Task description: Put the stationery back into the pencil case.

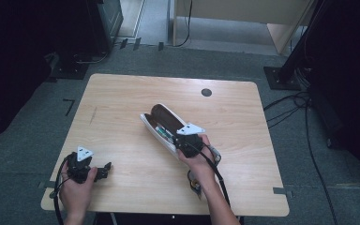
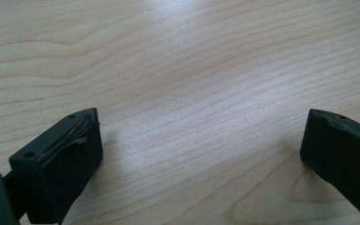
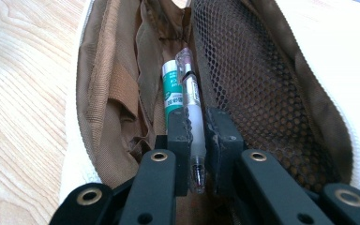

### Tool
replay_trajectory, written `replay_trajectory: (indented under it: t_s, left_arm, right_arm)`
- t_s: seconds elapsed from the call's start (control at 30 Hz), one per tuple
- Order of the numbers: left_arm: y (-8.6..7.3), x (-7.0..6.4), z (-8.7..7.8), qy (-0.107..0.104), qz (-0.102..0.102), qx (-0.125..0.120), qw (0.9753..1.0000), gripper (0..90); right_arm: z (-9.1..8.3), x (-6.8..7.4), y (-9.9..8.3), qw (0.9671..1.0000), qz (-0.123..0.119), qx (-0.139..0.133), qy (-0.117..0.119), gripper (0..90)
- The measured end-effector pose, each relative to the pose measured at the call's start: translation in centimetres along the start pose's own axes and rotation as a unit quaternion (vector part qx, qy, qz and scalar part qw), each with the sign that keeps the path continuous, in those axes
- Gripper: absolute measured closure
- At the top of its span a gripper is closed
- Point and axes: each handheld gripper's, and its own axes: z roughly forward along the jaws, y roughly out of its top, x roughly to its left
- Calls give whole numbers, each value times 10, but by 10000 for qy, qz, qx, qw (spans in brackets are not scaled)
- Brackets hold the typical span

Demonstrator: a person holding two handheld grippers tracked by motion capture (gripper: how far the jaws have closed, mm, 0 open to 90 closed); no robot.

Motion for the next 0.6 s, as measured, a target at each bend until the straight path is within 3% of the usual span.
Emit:
replay_trajectory:
  t_s: [0.6]
  left_arm:
    - [0,0,0,-1,-2,-3,10000,0]
  right_arm:
    - [-3,0,0,9999,-98,-126,-14,774]
